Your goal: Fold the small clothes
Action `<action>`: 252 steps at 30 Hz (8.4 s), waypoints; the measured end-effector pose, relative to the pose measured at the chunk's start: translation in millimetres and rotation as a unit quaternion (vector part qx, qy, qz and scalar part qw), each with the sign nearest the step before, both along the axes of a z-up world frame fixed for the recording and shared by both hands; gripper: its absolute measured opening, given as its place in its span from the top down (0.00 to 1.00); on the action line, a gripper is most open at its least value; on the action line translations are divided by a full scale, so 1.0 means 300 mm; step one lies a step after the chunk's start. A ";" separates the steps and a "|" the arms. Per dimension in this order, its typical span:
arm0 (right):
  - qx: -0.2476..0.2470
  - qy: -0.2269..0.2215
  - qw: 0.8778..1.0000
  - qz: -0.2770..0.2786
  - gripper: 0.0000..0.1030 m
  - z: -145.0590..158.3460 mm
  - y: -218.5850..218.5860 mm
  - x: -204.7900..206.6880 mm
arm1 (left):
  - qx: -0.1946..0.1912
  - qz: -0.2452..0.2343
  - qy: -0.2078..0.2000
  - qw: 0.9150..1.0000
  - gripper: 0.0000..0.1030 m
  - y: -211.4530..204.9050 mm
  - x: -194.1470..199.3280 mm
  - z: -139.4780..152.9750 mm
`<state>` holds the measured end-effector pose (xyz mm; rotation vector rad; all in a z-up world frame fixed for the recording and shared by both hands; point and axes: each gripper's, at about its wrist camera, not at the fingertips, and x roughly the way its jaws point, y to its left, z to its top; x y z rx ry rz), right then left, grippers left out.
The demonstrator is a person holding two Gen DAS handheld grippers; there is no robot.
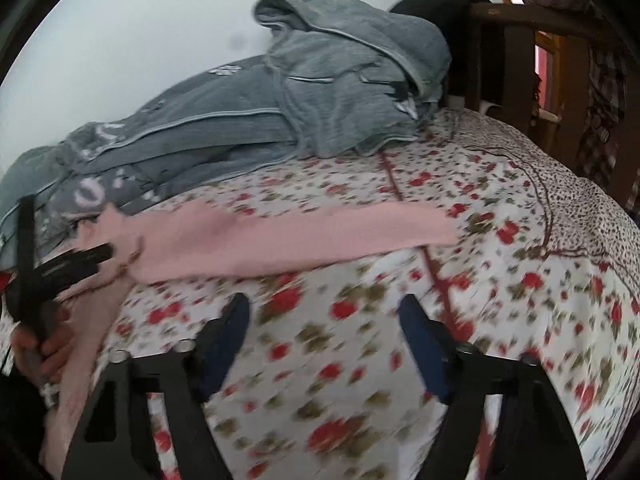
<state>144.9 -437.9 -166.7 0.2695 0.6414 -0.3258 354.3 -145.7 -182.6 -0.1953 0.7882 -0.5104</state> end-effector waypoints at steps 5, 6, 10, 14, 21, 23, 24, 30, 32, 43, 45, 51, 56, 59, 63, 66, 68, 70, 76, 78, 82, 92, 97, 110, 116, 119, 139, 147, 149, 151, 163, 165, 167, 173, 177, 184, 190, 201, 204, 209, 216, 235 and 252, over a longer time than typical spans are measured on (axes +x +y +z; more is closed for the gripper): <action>0.092 0.043 0.995 -0.005 0.51 -0.081 -0.114 0.150 | 0.004 -0.003 -0.025 1.000 0.14 -0.007 -0.010 0.017; 0.111 0.052 0.992 -0.009 0.53 -0.104 -0.134 0.172 | 0.004 -0.003 -0.028 1.000 0.14 -0.005 -0.012 0.021; 0.136 0.044 0.989 -0.035 0.59 -0.115 -0.199 0.195 | 0.005 -0.007 -0.035 0.999 0.14 -0.011 -0.015 0.029; 0.142 0.057 0.985 -0.078 0.59 -0.123 -0.269 0.244 | 0.001 -0.001 -0.045 0.999 0.14 -0.009 -0.017 0.037; 0.077 0.053 0.990 -0.103 0.94 -0.104 -0.268 0.313 | 0.003 -0.006 -0.037 0.999 0.14 -0.024 -0.002 0.029; 0.049 0.035 0.993 -0.105 0.94 -0.068 -0.245 0.295 | -0.001 -0.002 -0.037 0.999 0.14 -0.018 -0.001 0.029; 0.031 0.023 0.994 -0.104 0.95 -0.036 -0.228 0.280 | -0.003 0.001 -0.037 0.999 0.14 -0.013 0.000 0.030; -0.056 -0.029 0.995 -0.080 0.94 0.171 -0.086 0.224 | -0.023 0.014 -0.051 0.998 0.15 0.038 -0.020 0.068; -0.093 -0.048 0.993 -0.060 0.95 0.248 -0.002 0.230 | -0.019 0.030 -0.064 0.997 0.15 0.078 -0.039 0.116; -0.131 -0.136 0.976 0.104 0.95 0.575 0.539 0.370 | -0.030 0.174 -0.077 0.981 0.14 0.752 -0.281 0.251; -0.139 -0.139 0.971 0.133 0.95 0.596 0.660 0.415 | 0.003 0.220 -0.069 0.973 0.14 0.906 -0.343 0.201; -0.135 -0.127 0.948 0.258 0.94 0.560 1.116 0.565 | 0.073 0.328 -0.030 0.941 0.14 1.259 -0.461 0.016; -0.119 -0.065 0.925 0.355 0.94 0.284 1.506 0.681 | 0.010 0.356 0.000 0.934 0.14 1.408 -0.489 -0.092; -0.136 -0.004 0.914 0.382 0.95 0.059 1.666 0.747 | -0.006 0.342 -0.016 0.940 0.14 1.437 -0.500 -0.105; -0.161 0.018 0.902 0.400 0.91 -0.081 1.768 0.762 | -0.010 0.319 -0.028 0.947 0.14 1.427 -0.506 -0.108; -0.147 0.055 0.889 0.430 0.57 -0.127 1.794 0.773 | -0.012 0.318 -0.022 0.948 0.14 1.427 -0.496 -0.115; -0.118 0.078 0.884 0.446 0.41 -0.127 1.774 0.767 | -0.011 0.319 -0.022 0.947 0.14 1.388 -0.488 -0.111; -0.087 0.074 0.874 0.473 0.41 -0.092 1.741 0.731 | -0.012 0.318 -0.023 0.948 0.14 1.389 -0.486 -0.110; -0.067 0.004 0.881 0.468 0.36 0.016 1.730 0.704 | -0.018 0.314 -0.027 0.949 0.14 1.392 -0.487 -0.108; -0.108 0.014 0.879 0.465 0.36 -0.015 1.782 0.759 | -0.021 0.313 -0.027 0.949 0.14 1.396 -0.488 -0.109; -0.141 0.076 0.865 0.476 0.37 -0.140 1.827 0.870 | -0.027 0.314 -0.032 0.948 0.14 1.399 -0.495 -0.108; -0.135 0.037 0.853 0.502 0.84 -0.073 1.789 0.871 | -0.025 0.312 -0.031 0.949 0.14 1.396 -0.496 -0.107; -0.106 0.057 0.864 0.488 0.49 -0.123 1.791 0.930 | -0.024 0.312 -0.030 0.949 0.14 1.396 -0.495 -0.108; -0.136 0.087 0.894 0.418 0.42 -0.154 1.590 0.878 | -0.016 0.314 -0.025 0.949 0.14 1.388 -0.484 -0.112; -0.093 0.030 0.911 0.401 0.42 0.011 1.472 0.744 | 0.000 0.314 -0.018 0.949 0.14 1.380 -0.489 -0.116; -0.095 0.011 0.919 0.383 0.42 0.086 1.357 0.591 | 0.019 0.314 -0.013 0.949 0.14 1.356 -0.502 -0.113; 0.032 0.050 0.973 0.223 0.49 -0.041 0.704 -0.112 | 0.100 0.254 -0.033 0.961 0.23 1.120 -0.814 0.031; 0.084 0.047 0.960 0.264 0.49 -0.106 0.788 -0.263 | 0.071 0.189 0.022 0.979 0.22 1.043 -0.956 -0.076; 0.078 0.071 0.959 0.265 0.49 -0.157 0.819 -0.271 | 0.076 0.174 0.033 0.981 0.23 1.014 -0.972 -0.111; 0.063 0.081 0.961 0.258 0.55 -0.194 0.843 -0.280 | 0.072 0.168 0.045 0.982 0.24 0.996 -0.978 -0.134; 0.095 0.044 0.961 0.257 0.91 -0.216 0.852 -0.324 | 0.067 0.179 0.043 0.981 0.93 0.971 -0.988 -0.116; 0.102 0.037 0.960 0.260 0.91 -0.201 0.838 -0.333 | 0.056 0.176 0.036 0.982 0.93 0.977 -1.000 -0.103; 0.104 0.028 0.958 0.265 0.92 -0.181 0.827 -0.350 | 0.051 0.173 0.030 0.983 0.93 0.986 -1.019 -0.090; 0.137 0.013 0.954 0.268 0.92 -0.145 0.776 -0.387 | 0.044 0.160 0.007 0.986 0.94 1.014 -1.081 -0.048; 0.126 0.010 0.952 0.280 0.92 -0.127 0.787 -0.436 | 0.024 0.152 0.012 0.988 0.94 1.042 -1.109 -0.039; 0.096 0.021 0.951 0.294 0.92 -0.139 0.803 -0.552 | 0.041 0.140 0.016 0.989 0.93 1.034 -1.192 -0.067; 0.066 0.055 0.953 0.291 0.86 -0.173 0.793 -0.564 | 0.080 0.153 0.016 0.985 0.61 1.045 -1.187 -0.058; 0.054 -0.019 0.969 0.242 0.56 0.045 0.683 -0.342 | 0.066 0.206 -0.035 0.976 0.47 1.117 -0.857 0.158; 0.060 -0.017 0.971 0.229 0.56 0.061 0.684 -0.204 | 0.069 0.207 -0.036 0.975 0.47 1.100 -0.699 0.168; 0.046 -0.004 0.977 0.209 0.56 0.043 0.680 0.032 | 0.091 0.189 -0.014 0.978 0.47 1.056 -0.419 0.134; 0.046 0.036 0.979 0.196 0.56 -0.002 0.677 0.304 | 0.095 0.187 -0.010 0.978 0.49 1.055 -0.185 0.069; 0.081 0.083 0.975 0.190 0.70 -0.114 0.662 0.570 | 0.021 0.136 -0.011 0.990 0.95 1.066 -0.090 0.082; -0.020 0.048 0.988 0.146 0.63 -0.012 0.678 0.518 | 0.107 0.189 -0.026 0.976 0.58 1.033 -0.086 0.072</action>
